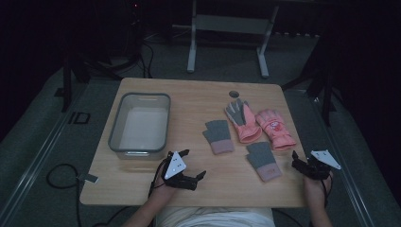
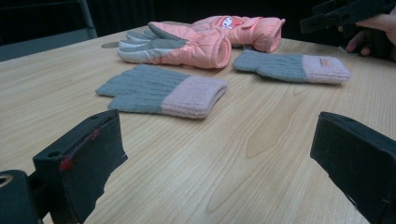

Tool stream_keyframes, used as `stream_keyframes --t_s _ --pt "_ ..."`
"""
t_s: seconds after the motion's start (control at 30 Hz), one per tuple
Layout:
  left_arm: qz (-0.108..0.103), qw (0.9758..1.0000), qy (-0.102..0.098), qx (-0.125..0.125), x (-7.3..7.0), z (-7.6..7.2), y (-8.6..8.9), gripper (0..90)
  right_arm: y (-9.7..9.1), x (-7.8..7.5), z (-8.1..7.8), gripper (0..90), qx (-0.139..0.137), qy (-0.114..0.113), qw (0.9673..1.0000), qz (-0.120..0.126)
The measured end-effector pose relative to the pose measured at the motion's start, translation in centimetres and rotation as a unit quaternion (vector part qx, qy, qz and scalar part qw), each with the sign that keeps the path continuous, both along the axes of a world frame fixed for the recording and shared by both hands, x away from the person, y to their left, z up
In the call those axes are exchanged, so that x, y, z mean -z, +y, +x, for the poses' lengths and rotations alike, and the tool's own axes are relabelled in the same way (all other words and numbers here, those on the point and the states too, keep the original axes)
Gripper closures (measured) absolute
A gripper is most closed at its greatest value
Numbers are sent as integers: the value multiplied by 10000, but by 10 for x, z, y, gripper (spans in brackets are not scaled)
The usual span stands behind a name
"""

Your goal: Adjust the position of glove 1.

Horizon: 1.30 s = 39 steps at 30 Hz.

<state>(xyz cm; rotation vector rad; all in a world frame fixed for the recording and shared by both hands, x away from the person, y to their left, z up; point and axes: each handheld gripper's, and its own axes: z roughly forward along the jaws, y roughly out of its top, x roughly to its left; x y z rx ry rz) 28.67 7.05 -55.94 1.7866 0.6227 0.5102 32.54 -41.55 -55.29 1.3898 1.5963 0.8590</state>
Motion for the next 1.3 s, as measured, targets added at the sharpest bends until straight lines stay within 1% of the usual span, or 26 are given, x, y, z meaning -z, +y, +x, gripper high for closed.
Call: stream_keyframes --t_s 0.03,0.23,0.37,0.43,0.53,0.63,0.67,0.77,0.8,0.83,0.87,0.9,0.93,0.97,1.03,1.07,1.17,1.2,1.3 --pt "2 10000 31 27 0 0 0 35 -1 0 0 135 5 9 10000 13" --pt "-9 10000 50 18 0 0 1 34 -1 0 0 135 25 34 10000 22" --pt "-28 10000 60 -5 0 1 1 27 0 0 1 135 134 162 9998 1" --pt "-30 10000 55 -5 0 0 0 23 0 0 1 134 184 269 9995 -35" --pt "-37 10000 65 5 0 1 1 21 -1 0 1 131 227 314 9992 -34" --pt "-75 9999 110 31 0 2 2 18 -5 -3 -1 132 259 398 9987 206" --pt "-82 9999 115 31 0 2 2 18 -5 -4 -2 131 263 388 9986 248" --pt "-88 9999 120 43 0 2 2 17 -4 -8 -2 132 269 384 9987 188" --pt "-109 9998 143 42 0 2 2 16 -2 -15 -2 131 210 362 9990 182" --pt "-109 9998 143 42 0 2 2 16 -2 -15 -2 131 210 362 9990 182" --pt "-135 9997 174 42 0 2 3 15 2 -21 -2 129 183 330 9993 78" --pt "-135 9997 188 45 0 2 3 15 3 -22 -2 128 178 324 9993 59" --pt "-135 9997 188 45 0 2 3 15 3 -22 -2 128 178 324 9993 59" --pt "-154 9997 196 60 0 3 3 16 6 -28 -2 125 153 266 9995 96" --pt "-154 9997 197 61 0 3 3 16 7 -30 -1 123 151 254 9995 112" --pt "-153 9997 196 62 0 3 3 15 8 -35 0 121 112 209 9996 148" --pt "-156 9997 193 69 0 3 3 16 10 -39 0 121 87 183 9997 136" --pt "-144 9997 201 87 0 3 3 16 11 -46 1 121 27 127 9998 158" --pt "-146 9996 210 97 0 3 3 16 14 -56 1 122 -14 4 9999 125"
